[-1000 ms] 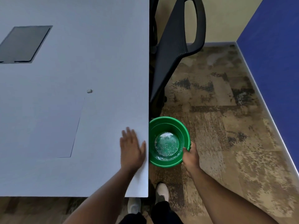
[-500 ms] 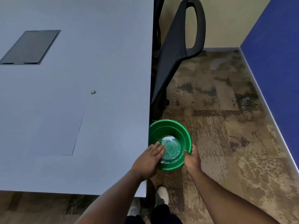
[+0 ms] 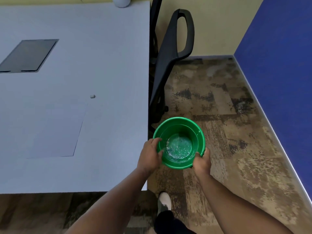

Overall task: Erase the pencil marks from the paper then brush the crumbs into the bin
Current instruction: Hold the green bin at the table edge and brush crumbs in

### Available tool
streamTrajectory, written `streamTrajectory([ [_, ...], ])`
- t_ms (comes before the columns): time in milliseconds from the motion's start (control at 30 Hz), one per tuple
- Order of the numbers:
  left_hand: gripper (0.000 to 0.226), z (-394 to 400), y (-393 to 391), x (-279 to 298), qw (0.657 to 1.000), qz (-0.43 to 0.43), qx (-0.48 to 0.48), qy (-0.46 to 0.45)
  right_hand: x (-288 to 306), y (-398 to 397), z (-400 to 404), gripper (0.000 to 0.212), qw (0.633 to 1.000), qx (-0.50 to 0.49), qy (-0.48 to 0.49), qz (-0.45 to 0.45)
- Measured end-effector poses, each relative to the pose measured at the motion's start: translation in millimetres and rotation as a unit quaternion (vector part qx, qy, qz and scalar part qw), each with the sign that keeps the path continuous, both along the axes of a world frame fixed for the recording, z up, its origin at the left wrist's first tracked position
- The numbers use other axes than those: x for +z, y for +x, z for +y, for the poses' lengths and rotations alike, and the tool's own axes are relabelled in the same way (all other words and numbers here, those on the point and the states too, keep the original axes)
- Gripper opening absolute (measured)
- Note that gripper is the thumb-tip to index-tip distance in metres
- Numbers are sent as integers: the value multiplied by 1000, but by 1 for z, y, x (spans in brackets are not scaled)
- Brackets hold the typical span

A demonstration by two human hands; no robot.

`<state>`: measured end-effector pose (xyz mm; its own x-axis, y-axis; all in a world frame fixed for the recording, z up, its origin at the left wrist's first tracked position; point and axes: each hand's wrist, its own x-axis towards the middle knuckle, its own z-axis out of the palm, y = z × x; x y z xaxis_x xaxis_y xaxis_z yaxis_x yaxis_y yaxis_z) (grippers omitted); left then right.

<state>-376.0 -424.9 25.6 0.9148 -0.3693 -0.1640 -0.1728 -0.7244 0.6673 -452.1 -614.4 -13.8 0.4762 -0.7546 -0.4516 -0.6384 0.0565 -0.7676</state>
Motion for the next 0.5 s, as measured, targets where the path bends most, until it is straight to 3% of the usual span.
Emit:
streamTrajectory([
  [67, 74, 2, -15, 3, 999, 38, -8, -25, 4, -16, 4, 29, 1000, -13, 1, -7],
  [133, 78, 6, -32, 4, 998, 57, -5, -36, 4, -34, 9, 31, 999, -30, 16, -9],
  [333, 53, 41, -95, 22, 994, 39, 60, -82, 15, -101, 41, 29, 996, -57, 40, -50],
  [500, 43, 75, -148, 33, 979, 127, 102, -122, 22, -156, 73, 29, 994, -65, 46, -77],
])
